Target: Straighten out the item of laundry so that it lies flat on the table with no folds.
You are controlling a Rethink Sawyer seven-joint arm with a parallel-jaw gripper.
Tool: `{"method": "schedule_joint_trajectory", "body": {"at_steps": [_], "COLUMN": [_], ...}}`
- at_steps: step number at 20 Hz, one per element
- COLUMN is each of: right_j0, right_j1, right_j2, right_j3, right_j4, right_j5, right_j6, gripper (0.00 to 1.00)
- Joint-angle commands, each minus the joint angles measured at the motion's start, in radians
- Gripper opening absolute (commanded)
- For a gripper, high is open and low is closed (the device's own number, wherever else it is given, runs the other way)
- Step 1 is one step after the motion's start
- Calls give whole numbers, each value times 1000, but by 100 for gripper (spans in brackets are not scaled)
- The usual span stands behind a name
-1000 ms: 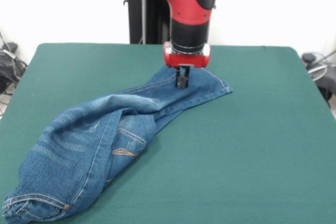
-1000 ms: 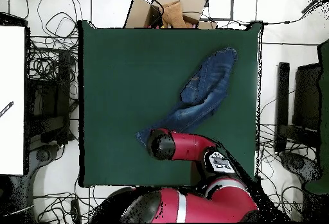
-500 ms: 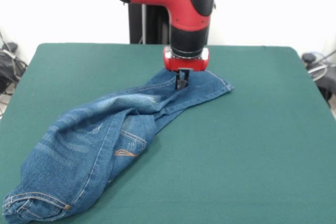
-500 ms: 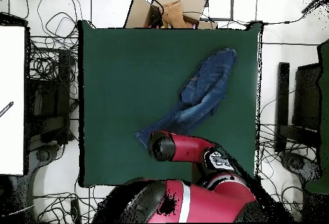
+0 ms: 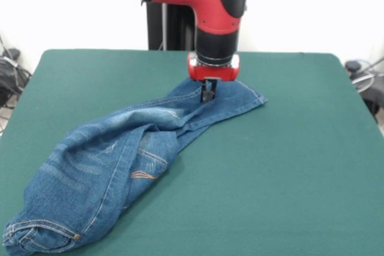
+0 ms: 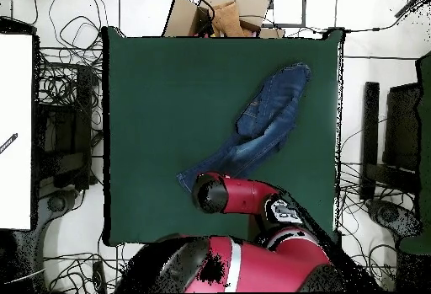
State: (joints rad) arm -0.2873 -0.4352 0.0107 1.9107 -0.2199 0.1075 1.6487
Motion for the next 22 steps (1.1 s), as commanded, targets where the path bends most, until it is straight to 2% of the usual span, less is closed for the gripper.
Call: {"method": "schedule_joint_trajectory", "body": {"at_steps": [1,8,22], "right_j0": [52,126,153], "right_j1": [90,85,67], "right_j2": [38,19,27], "right_j3": [69,128,206], "right_j4": [0,46,151], "right_j5": [-100,-158,-187], "right_j6": [201,259,285], "gripper": [0,0,0]}}
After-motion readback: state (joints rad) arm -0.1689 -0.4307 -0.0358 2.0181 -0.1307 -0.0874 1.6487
